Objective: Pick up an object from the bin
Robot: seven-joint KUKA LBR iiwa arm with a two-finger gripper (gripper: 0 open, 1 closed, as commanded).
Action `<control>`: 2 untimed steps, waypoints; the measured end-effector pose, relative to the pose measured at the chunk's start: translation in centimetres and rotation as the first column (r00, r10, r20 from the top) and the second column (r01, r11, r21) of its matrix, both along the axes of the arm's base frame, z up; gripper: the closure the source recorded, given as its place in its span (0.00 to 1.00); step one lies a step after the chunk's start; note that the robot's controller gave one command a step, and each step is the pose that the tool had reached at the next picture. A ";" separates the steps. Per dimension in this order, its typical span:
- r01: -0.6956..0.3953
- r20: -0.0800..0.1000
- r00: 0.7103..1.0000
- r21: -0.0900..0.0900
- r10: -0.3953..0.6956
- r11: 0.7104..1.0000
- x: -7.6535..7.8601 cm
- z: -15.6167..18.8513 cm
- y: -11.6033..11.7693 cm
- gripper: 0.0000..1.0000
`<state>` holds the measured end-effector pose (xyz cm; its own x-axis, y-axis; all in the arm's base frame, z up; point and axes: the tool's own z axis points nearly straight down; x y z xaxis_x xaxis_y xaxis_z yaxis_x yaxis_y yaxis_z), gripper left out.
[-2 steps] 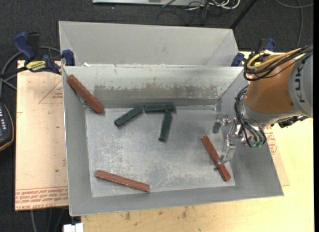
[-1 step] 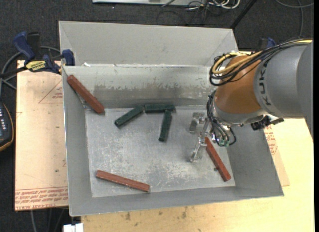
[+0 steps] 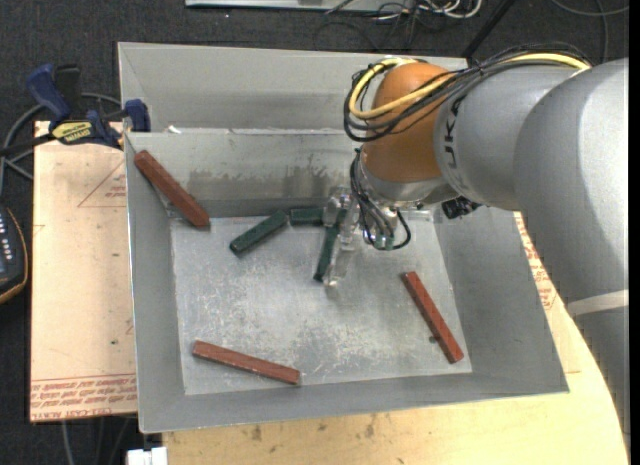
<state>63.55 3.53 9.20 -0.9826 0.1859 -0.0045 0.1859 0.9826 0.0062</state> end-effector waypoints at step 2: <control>0.099 0.004 0.995 -0.003 -0.099 0.995 1.7 -1.8 3.4 1.00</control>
Offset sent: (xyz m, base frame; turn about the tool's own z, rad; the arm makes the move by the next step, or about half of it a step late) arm 0.0143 0.0335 -0.0220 0.1017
